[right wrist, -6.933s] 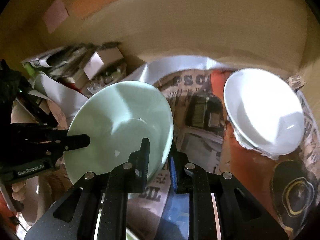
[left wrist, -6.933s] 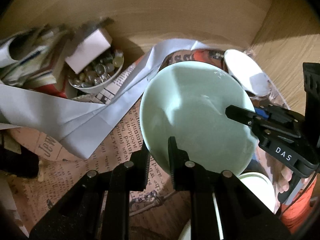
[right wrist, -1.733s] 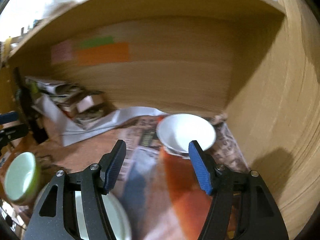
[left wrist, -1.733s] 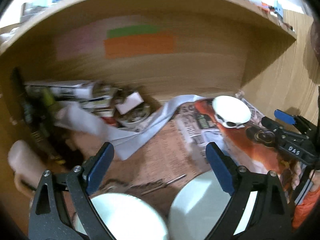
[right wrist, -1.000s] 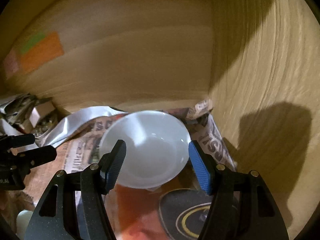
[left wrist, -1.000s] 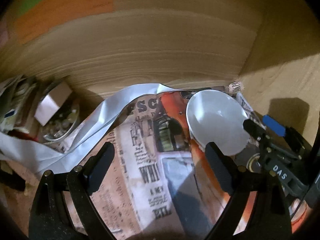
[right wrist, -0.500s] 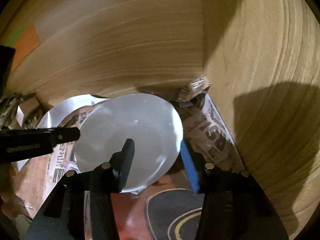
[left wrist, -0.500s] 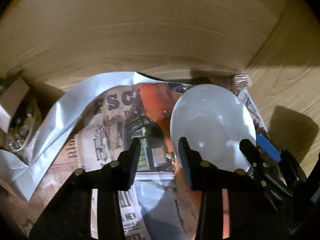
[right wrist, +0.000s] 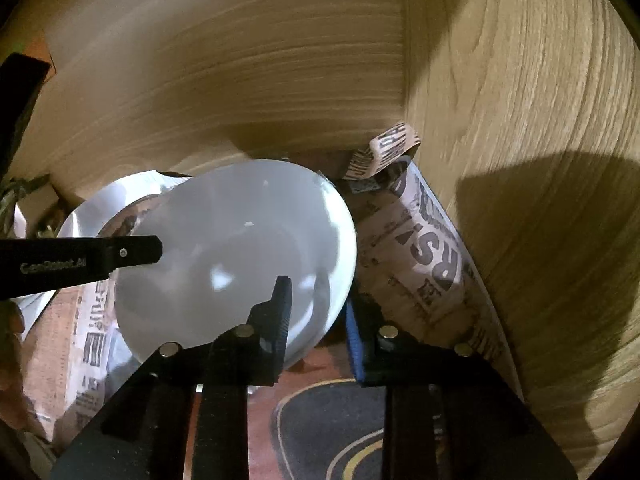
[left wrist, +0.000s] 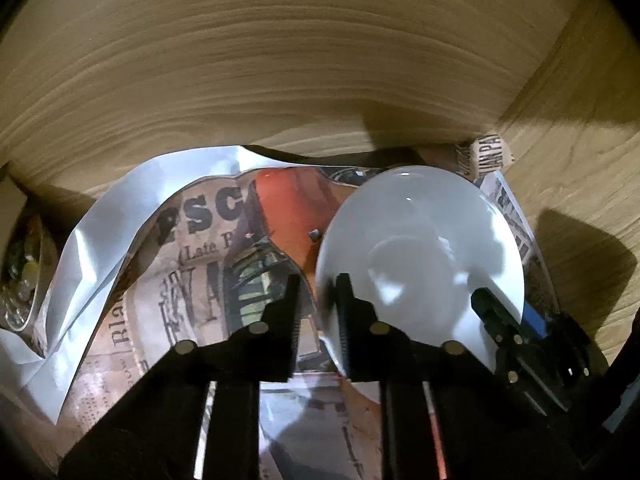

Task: Organize plates and bowls
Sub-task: 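Close the left gripper on the small white bowl rim, then lift the small white bowl with the left gripper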

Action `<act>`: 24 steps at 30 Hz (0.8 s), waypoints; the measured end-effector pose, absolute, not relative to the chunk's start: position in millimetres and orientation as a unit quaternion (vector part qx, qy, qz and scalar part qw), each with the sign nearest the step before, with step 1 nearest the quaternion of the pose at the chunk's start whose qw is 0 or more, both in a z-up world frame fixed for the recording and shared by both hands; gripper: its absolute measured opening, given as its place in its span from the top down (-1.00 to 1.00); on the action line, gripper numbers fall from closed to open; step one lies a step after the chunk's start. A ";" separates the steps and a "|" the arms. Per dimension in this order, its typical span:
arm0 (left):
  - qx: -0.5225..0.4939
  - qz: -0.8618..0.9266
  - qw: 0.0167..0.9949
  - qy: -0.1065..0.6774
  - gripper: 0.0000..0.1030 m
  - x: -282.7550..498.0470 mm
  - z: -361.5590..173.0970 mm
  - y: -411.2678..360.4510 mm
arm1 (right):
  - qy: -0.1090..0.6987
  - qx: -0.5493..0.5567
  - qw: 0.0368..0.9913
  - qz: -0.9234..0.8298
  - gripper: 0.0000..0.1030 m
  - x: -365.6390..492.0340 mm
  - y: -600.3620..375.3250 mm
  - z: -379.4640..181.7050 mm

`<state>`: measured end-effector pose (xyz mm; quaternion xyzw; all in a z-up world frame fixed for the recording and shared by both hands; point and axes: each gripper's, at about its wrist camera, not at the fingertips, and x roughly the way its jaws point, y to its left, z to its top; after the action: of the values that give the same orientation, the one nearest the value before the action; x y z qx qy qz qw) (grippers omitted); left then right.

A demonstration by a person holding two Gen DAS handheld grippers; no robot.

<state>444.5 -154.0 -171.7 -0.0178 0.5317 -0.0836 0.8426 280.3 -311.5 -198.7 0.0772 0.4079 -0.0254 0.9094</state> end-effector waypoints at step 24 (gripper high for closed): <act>-0.006 -0.059 0.853 0.519 0.77 387.3 -158.8 -127.3 | 0.374 0.084 0.922 0.051 0.63 255.7 -292.2 -174.1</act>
<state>387.4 -127.3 -158.8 -0.0064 0.5193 -0.0589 0.8525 255.7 -292.2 -174.1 0.0838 0.3741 0.0513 0.9222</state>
